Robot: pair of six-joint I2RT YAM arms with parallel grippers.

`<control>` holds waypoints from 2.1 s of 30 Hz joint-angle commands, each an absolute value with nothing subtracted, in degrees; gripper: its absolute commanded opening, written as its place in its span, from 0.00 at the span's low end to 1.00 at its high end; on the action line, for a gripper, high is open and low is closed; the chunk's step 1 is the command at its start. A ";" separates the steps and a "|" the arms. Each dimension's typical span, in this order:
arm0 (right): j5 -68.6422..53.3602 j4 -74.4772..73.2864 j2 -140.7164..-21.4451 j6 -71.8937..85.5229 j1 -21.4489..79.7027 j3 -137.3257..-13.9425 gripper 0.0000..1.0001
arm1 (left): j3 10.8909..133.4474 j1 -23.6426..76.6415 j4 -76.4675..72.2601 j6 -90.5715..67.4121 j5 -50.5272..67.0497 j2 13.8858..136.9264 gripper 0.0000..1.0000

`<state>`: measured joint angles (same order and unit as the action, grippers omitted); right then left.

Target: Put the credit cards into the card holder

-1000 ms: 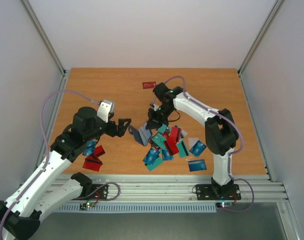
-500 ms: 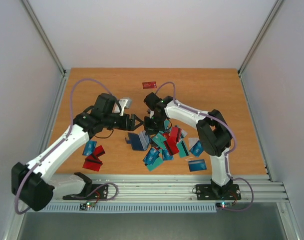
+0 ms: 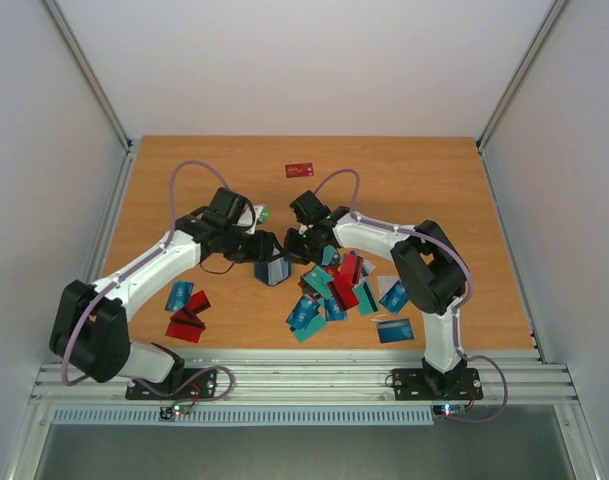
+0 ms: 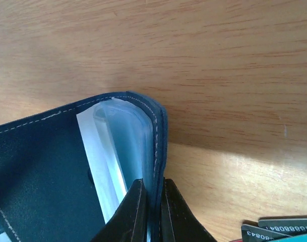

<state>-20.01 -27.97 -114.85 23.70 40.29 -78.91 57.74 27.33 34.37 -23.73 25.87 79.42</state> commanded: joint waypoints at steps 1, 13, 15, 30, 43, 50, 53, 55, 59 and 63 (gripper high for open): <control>-19.11 -24.15 -111.83 25.15 40.07 -77.17 0.01 | 57.73 27.16 34.60 -21.87 24.83 82.48 0.62; -24.32 -24.38 -112.28 22.81 40.06 -77.98 0.01 | 54.53 27.16 29.86 -19.21 16.54 90.52 0.64; -25.20 -24.45 -112.95 22.64 40.06 -78.19 0.01 | 54.93 27.16 28.98 -19.29 15.56 92.25 0.67; -27.38 -27.25 -112.89 18.63 38.33 -76.86 0.01 | 58.34 27.16 30.49 -19.74 7.18 98.72 0.57; -30.37 -26.49 -117.23 14.55 37.52 -75.30 0.04 | 55.93 26.64 31.24 -20.11 2.53 96.58 0.44; -29.99 -31.72 -117.95 10.89 36.81 -77.92 0.18 | 55.10 26.63 30.60 -21.09 4.38 94.52 0.40; -29.20 -35.35 -117.80 8.14 36.73 -80.09 0.27 | 54.83 26.55 30.60 -21.43 4.54 93.45 0.37; -29.01 -37.43 -117.42 6.50 36.73 -81.47 0.32 | 55.01 26.47 31.29 -21.38 4.57 93.43 0.33; -27.55 -41.41 -115.61 3.78 36.71 -83.31 0.39 | 54.67 26.20 31.89 -21.01 5.19 93.41 0.25; -25.93 -44.37 -112.57 2.10 36.71 -83.38 0.46 | 53.33 26.02 31.21 -20.84 6.04 93.89 0.20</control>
